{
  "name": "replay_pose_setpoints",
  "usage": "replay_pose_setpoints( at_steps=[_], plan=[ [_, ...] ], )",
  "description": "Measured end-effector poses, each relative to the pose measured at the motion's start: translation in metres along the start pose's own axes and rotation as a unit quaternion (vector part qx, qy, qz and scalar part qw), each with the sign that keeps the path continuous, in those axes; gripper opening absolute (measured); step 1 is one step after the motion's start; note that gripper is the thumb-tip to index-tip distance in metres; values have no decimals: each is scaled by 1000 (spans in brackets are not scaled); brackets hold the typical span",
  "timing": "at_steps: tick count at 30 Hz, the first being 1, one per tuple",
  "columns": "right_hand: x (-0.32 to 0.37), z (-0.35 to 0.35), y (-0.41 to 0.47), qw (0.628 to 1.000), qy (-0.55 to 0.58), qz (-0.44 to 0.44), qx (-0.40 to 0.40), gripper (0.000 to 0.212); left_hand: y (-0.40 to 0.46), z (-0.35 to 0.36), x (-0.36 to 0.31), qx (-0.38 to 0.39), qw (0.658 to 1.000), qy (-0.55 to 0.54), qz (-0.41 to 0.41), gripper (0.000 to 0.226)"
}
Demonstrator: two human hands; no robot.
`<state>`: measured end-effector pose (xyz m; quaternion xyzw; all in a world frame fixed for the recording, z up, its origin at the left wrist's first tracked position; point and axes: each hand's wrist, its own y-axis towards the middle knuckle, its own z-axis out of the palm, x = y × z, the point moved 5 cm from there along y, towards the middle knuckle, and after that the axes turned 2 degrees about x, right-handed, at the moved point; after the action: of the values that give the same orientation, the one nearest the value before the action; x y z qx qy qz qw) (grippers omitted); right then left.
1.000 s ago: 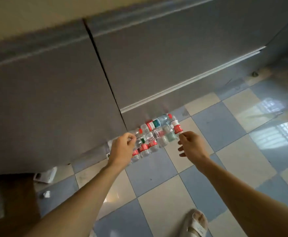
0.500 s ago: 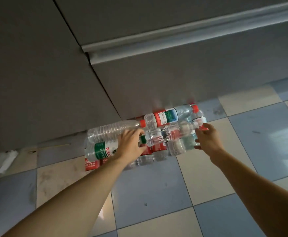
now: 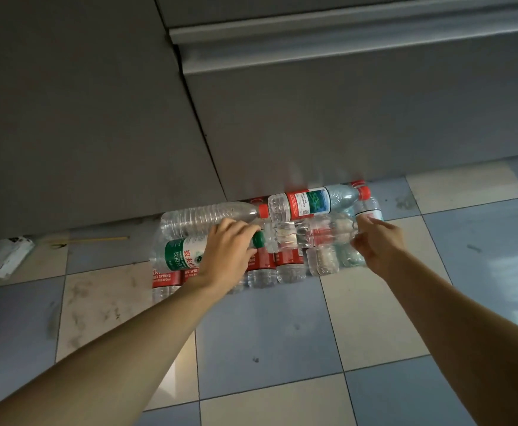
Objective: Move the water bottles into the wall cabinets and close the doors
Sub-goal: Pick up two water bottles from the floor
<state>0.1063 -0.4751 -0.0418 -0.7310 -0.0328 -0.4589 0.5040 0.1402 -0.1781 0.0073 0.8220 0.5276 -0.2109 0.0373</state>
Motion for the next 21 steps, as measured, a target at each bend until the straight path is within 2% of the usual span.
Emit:
replay_pose_setpoints(
  at_steps=[3, 6, 12, 14, 16, 21],
  plan=[
    [16, -5, -15, 995, -72, -43, 50, 17, -11, -25, -11, 8, 999, -47, 21, 54],
    [39, -7, -34, 978, -157, -102, 97, 18, -18, -53, -23, 9, 997, -70, 30, 53],
    [87, -5, -83, 908, -298, -222, 196, 14, -21, -95, -54, -13, 981, -193, -5, 49],
    [95, -9, -96, 873, -358, -247, 221, 9, -20, -96, -73, 2, 974, -228, -5, 47],
    [90, -17, -102, 838, -422, -258, 230, 15, -18, -87, -91, 27, 967, -252, 4, 44],
    [66, -43, -102, 813, -474, -255, 223, 23, -19, -49, -122, 65, 956, -284, 29, 38]
  ],
)
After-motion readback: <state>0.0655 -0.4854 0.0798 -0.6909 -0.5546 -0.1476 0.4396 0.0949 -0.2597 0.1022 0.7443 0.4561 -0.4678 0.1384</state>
